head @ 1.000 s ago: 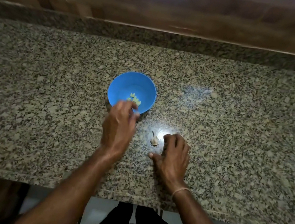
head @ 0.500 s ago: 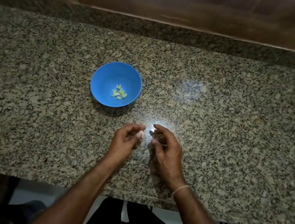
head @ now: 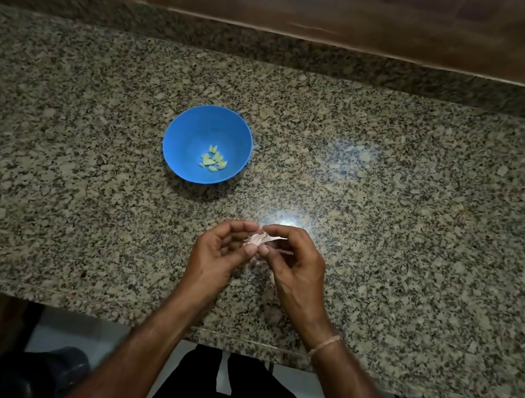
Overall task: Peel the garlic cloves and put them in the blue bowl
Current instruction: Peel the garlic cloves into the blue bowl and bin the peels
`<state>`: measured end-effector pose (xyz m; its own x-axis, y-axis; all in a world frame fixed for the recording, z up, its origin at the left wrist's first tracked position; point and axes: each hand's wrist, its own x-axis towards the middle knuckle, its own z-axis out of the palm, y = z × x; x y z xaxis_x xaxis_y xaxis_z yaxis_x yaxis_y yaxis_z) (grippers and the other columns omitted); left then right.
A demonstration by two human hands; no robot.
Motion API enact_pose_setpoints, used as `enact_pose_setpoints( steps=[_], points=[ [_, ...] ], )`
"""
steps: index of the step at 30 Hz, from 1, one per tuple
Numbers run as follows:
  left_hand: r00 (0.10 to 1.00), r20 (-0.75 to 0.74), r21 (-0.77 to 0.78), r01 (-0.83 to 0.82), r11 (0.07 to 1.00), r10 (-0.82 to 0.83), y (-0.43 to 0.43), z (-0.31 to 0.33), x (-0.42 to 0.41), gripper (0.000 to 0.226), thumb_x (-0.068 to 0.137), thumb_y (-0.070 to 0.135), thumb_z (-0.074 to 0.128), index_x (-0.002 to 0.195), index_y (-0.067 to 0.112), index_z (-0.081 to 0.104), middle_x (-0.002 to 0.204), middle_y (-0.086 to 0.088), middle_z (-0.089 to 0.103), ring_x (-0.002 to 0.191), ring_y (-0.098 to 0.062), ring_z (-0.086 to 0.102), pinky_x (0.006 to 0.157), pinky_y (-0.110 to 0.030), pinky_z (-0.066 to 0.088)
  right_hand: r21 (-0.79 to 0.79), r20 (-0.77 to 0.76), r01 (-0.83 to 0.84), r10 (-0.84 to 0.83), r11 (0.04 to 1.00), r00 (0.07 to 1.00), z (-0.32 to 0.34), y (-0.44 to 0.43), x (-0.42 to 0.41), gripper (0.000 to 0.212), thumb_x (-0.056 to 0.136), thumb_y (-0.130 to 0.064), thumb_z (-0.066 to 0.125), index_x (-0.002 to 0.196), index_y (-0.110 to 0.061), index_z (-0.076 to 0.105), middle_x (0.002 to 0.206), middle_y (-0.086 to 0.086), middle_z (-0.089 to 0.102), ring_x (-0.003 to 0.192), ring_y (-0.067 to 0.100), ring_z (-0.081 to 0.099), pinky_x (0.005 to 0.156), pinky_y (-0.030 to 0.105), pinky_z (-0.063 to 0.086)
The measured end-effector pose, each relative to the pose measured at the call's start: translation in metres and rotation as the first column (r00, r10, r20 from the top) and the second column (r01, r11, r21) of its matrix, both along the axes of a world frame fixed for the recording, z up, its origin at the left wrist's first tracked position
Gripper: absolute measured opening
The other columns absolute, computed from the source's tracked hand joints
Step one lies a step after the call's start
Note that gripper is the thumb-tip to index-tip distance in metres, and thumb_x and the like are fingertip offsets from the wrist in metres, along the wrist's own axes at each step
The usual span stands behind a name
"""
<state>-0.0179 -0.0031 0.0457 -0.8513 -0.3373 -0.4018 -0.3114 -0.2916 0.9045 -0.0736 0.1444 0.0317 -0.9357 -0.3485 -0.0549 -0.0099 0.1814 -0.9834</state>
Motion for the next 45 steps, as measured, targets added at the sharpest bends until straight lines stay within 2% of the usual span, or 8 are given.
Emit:
enact_pose_setpoints(
  steps=[5, 15, 19, 23, 32, 37, 41, 45],
  points=[
    [0.999, 0.009, -0.009, 0.032, 0.999, -0.032, 0.002, -0.001, 0.004, 0.030, 0.089, 0.003, 0.076, 0.118, 0.011, 0.074, 0.119, -0.003, 0.077, 0.112, -0.021, 0.073, 0.087, -0.031, 0.060, 0.056, -0.035, 0.019, -0.017, 0.998, 0.999, -0.001, 0.004, 0.003, 0.022, 0.096, -0.018, 0.076, 0.118, -0.019, 0.075, 0.116, -0.007, 0.069, 0.107, 0.014, 0.068, 0.085, 0.042, 0.061],
    [0.995, -0.032, 0.259, -0.081, 0.962, 0.093, 0.007, -0.011, 0.011, 0.032, 0.085, 0.012, 0.072, 0.116, 0.004, 0.071, 0.105, -0.016, 0.078, 0.094, -0.019, 0.074, 0.082, -0.027, 0.060, 0.033, -0.036, 0.025, -0.024, 0.999, 0.999, 0.006, -0.004, 0.013, 0.012, 0.089, -0.013, 0.082, 0.099, -0.016, 0.075, 0.101, -0.006, 0.071, 0.096, 0.015, 0.069, 0.081, 0.037, 0.061],
    [0.995, -0.040, 0.269, -0.082, 0.960, 0.096, 0.007, -0.012, 0.013, 0.029, 0.085, 0.013, 0.070, 0.113, 0.005, 0.073, 0.106, -0.018, 0.078, 0.098, -0.022, 0.074, 0.086, -0.027, 0.059, 0.063, -0.077, 0.046, -0.041, 0.997, 0.996, 0.009, -0.010, 0.016, 0.011, 0.088, -0.010, 0.082, 0.093, -0.012, 0.072, 0.094, -0.009, 0.070, 0.090, 0.012, 0.069, 0.075, 0.027, 0.059],
    [0.996, -0.019, 0.254, -0.084, 0.963, 0.092, 0.006, -0.018, 0.014, 0.025, 0.085, 0.015, 0.074, 0.109, 0.006, 0.074, 0.103, -0.023, 0.074, 0.105, -0.033, 0.070, 0.098, -0.040, 0.058, 0.086, -0.113, 0.092, -0.082, 0.992, 0.990, 0.008, -0.014, 0.021, 0.007, 0.092, -0.011, 0.078, 0.091, -0.011, 0.072, 0.090, -0.009, 0.072, 0.086, 0.009, 0.070, 0.071, 0.030, 0.061],
    [0.995, 0.016, 0.221, -0.102, 0.970, 0.101, 0.005, -0.029, 0.018, 0.013, 0.086, 0.017, 0.075, 0.097, 0.009, 0.074, 0.100, -0.024, 0.074, 0.110, -0.040, 0.070, 0.098, -0.044, 0.058, 0.061, 0.125, 0.066, -0.073, 0.996, 0.989, 0.000, -0.018, 0.024, 0.013, 0.087, -0.012, 0.084, 0.087, -0.011, 0.071, 0.082, -0.015, 0.072, 0.080, 0.002, 0.068, 0.069, 0.018, 0.055],
    [0.994, 0.058, 0.218, -0.098, 0.971, 0.087, 0.003, -0.036, 0.019, 0.015, 0.089, 0.014, 0.074, 0.101, 0.006, 0.071, 0.107, -0.025, 0.073, 0.110, -0.040, 0.068, 0.098, -0.044, 0.058, 0.032, 0.218, 0.080, -0.085, 0.996, 0.972, -0.003, -0.018, 0.026, 0.014, 0.086, -0.015, 0.085, 0.090, -0.009, 0.073, 0.085, -0.006, 0.074, 0.082, 0.004, 0.071, 0.073, 0.024, 0.061],
    [0.992, 0.082, 0.199, -0.110, 0.974, 0.095, 0.005, -0.039, 0.020, 0.023, 0.082, 0.027, 0.081, 0.096, 0.011, 0.072, 0.113, -0.028, 0.073, 0.110, -0.041, 0.069, 0.097, -0.048, 0.057, 0.045, 0.292, 0.081, -0.090, 0.996, 0.952, -0.007, -0.019, 0.026, 0.012, 0.087, -0.014, 0.084, 0.089, -0.011, 0.073, 0.085, -0.004, 0.075, 0.082, 0.008, 0.072, 0.073, 0.029, 0.063],
    [0.988, 0.117, 0.168, -0.122, 0.978, 0.103, 0.009, -0.045, 0.019, 0.031, 0.082, 0.027, 0.079, 0.103, 0.004, 0.071, 0.113, -0.027, 0.073, 0.117, -0.042, 0.068, 0.101, -0.049, 0.056, 0.167, 0.252, 0.068, -0.110, 0.984, 0.962, -0.008, -0.024, 0.025, 0.011, 0.091, -0.007, 0.079, 0.087, -0.012, 0.070, 0.082, -0.006, 0.071, 0.075, -0.003, 0.066, 0.067, 0.018, 0.057]
  ],
)
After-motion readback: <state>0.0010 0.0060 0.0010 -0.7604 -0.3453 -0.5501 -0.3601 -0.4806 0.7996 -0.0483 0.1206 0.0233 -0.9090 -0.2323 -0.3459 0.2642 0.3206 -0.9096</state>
